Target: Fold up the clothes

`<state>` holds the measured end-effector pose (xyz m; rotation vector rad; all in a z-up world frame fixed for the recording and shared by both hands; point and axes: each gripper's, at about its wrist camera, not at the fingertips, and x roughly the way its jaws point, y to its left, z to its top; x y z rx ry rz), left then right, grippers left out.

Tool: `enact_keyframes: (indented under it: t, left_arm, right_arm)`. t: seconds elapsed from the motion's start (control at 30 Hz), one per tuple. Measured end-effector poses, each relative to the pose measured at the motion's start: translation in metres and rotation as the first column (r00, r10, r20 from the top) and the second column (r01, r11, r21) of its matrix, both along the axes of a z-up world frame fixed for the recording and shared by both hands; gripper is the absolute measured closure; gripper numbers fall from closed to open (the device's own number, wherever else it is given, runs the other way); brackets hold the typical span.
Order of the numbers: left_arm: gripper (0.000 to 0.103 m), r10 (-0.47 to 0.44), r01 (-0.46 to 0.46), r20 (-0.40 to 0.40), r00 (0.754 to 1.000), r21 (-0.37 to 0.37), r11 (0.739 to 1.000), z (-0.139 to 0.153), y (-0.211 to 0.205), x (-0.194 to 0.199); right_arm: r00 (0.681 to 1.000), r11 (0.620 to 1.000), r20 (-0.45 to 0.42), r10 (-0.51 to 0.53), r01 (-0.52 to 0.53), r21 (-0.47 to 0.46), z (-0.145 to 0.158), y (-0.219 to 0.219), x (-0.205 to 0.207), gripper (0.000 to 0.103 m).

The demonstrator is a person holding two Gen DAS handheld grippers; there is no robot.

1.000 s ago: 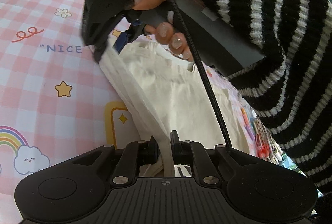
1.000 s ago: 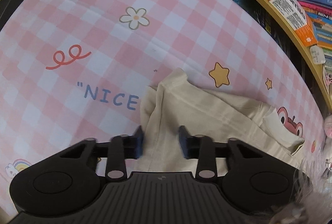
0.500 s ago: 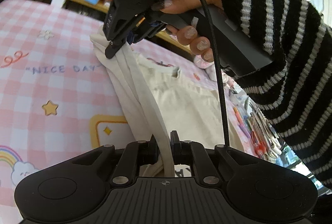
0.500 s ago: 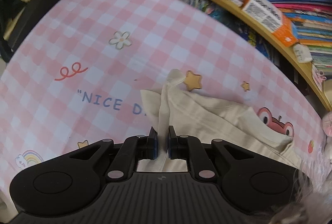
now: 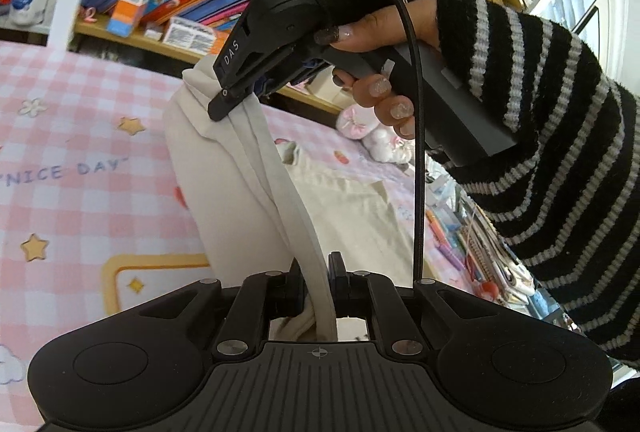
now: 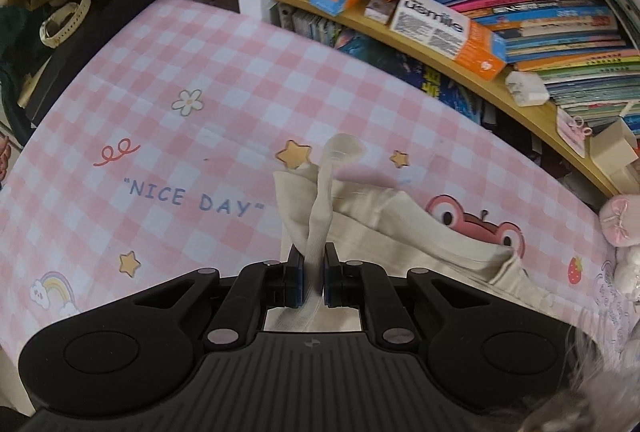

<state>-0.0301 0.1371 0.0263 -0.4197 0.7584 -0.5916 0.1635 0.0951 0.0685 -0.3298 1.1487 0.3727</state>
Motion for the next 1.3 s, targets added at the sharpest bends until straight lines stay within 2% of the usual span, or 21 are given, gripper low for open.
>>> enact_keyframes:
  t: [0.23,0.37,0.57,0.73,0.9,1.07,1.2,1.3]
  left_arm:
    - [0.094,0.022,-0.023,0.027,0.999,0.017,1.000,0.014,-0.056,-0.002]
    - [0.094,0.049,-0.050,0.024,0.999,0.051,0.997,0.019,-0.097,0.001]
    - [0.094,0.090,-0.091,0.010,0.996,0.089,0.992,0.020,-0.153,0.008]
    - [0.094,0.106,-0.105,0.002,0.994,0.126,0.986,0.015,-0.199,0.010]
    - [0.093,0.091,-0.084,-0.038,0.995,0.161,0.983,-0.002,-0.236,0.013]
    - [0.093,0.075,-0.053,-0.085,0.994,0.234,0.971,-0.024,-0.269,0.018]
    - [0.090,0.061,-0.029,-0.093,0.994,0.319,0.947,-0.041,-0.291,0.017]
    - [0.085,0.050,-0.011,-0.090,0.995,0.390,0.921,-0.051,-0.303,0.012]
  right_arm:
    - [0.999,0.997,0.031,0.023,-0.025,0.071,0.014,-0.064,-0.001,0.095]
    - [0.998,0.993,0.056,0.039,-0.044,0.110,0.018,-0.106,-0.002,0.095]
    - [0.993,0.986,0.102,0.056,-0.071,0.152,0.018,-0.172,-0.005,0.095]
    - [0.991,0.969,0.123,0.049,-0.077,0.236,0.013,-0.233,-0.006,0.095]
    - [0.994,0.962,0.104,0.016,-0.044,0.271,-0.006,-0.285,-0.009,0.095]
    - [0.997,0.950,0.031,-0.069,0.056,0.308,-0.041,-0.329,-0.008,0.095]
    - [0.986,0.916,-0.052,-0.157,0.165,0.365,-0.071,-0.357,-0.005,0.094]
    - [0.969,0.886,-0.100,-0.225,0.246,0.393,-0.088,-0.372,-0.002,0.089]
